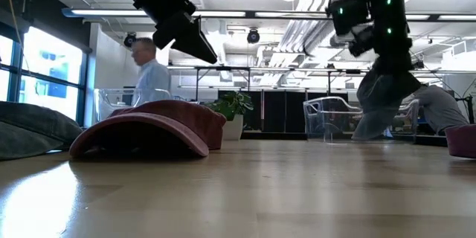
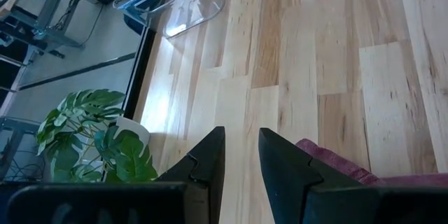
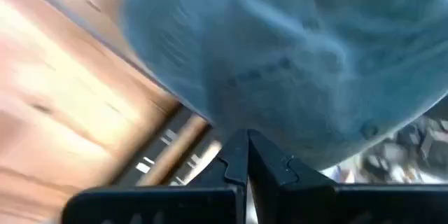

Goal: Pick & Place hat
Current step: Put the right black cap into the right transparent bin, then put the left red cap into the left transparent bin

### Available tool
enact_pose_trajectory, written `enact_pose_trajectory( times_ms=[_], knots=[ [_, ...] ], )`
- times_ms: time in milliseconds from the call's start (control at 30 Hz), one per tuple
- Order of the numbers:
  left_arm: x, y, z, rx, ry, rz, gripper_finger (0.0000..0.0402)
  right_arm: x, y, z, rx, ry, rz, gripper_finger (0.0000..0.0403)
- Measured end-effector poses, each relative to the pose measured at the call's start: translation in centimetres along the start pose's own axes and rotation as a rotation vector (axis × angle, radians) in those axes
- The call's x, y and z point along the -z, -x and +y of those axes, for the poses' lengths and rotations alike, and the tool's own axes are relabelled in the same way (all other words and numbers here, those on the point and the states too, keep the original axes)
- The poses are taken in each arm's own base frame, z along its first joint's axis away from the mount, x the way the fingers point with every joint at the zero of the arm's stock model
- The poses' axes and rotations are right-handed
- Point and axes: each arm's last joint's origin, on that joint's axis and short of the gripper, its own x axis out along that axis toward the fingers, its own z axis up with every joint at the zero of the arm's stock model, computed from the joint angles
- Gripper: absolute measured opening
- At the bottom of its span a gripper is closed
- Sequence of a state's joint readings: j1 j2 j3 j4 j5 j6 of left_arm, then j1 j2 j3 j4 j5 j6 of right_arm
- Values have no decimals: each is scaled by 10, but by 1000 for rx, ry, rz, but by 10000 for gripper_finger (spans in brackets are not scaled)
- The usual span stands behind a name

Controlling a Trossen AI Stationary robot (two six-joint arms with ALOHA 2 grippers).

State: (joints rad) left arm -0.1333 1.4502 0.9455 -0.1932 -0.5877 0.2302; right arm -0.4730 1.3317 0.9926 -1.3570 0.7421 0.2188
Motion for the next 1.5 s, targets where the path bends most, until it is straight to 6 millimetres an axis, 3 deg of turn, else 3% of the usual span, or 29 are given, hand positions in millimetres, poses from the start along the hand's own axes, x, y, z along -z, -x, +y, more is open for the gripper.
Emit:
enact_pose_trajectory(
  times_ms=[167,367,600,800,967,1100,1233,1367,1500],
  knots=[
    [1,0,0,0,-2,13,83,3,31,26,-101,-69,-231,3],
    [-3,14,-5,-48,-9,98,83,9,58,77,-262,-119,-538,1],
    [2,52,-43,-38,-36,138,83,22,75,147,-690,-187,-994,6],
    [16,90,-80,67,67,137,83,19,72,171,-1050,-236,-1302,15],
    [38,105,-102,92,134,126,83,-17,73,183,-1076,-228,-1232,81],
    [54,113,-112,91,193,124,83,-61,76,186,-1119,-275,-1091,153],
    [60,117,-117,103,273,125,83,-105,64,184,-1139,-300,-915,212],
    [59,117,-119,131,355,142,83,-142,48,179,-1263,-326,-784,241],
    [58,125,-126,176,387,110,83,-163,39,190,-1387,-339,-666,242]
  ],
)
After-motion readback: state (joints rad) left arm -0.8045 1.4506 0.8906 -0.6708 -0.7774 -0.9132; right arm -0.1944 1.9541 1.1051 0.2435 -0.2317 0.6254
